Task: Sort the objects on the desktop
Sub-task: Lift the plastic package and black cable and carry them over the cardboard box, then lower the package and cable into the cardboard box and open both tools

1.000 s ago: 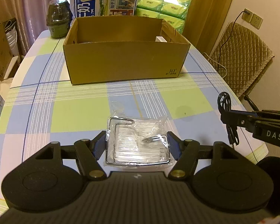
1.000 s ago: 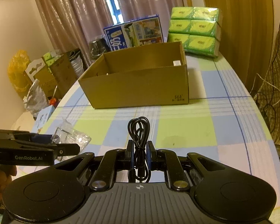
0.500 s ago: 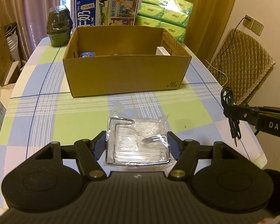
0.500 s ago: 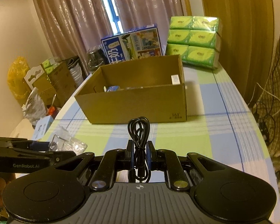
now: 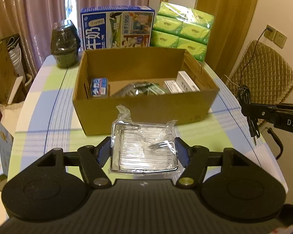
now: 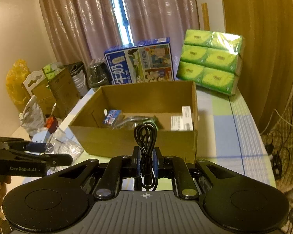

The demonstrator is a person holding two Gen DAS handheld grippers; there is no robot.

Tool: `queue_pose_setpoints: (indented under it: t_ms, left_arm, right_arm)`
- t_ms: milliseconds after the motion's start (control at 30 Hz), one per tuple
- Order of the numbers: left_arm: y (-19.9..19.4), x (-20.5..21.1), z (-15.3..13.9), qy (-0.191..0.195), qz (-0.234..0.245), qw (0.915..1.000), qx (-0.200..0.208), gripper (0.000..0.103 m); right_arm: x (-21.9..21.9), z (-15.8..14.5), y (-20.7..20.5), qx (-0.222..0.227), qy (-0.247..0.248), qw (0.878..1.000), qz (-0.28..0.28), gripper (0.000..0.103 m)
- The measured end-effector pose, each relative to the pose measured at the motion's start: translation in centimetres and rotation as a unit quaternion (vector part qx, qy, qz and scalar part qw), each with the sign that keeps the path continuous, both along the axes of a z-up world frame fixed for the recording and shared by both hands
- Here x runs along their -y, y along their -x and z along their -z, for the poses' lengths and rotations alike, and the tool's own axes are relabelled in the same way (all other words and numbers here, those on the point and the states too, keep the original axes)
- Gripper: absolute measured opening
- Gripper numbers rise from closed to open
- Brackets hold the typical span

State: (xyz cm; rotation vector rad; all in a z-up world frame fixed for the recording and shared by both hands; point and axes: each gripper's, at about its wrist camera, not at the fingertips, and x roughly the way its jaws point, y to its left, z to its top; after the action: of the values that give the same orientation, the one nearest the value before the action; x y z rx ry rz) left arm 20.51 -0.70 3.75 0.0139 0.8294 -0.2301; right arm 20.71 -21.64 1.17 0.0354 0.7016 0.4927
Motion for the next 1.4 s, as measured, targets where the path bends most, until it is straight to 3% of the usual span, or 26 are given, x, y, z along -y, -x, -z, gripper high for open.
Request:
queue_pose_setpoints:
  t_ms: [800,1400]
  left_arm:
    - [-9.4,-0.3,-3.0,-0.022,0.011,0.9995,0.017,0.064]
    - [-14.3,-0.4,-2.0,-0.047,0.016,0.9986,0.017,0.064]
  right_arm:
    - [-3.1,-2.8,-9.4,0.024,0.037,0.999,-0.012,0.010]
    - [-4.3,-1.0,-13.6,0.006,0.042,0.999,-0.008,0.010]
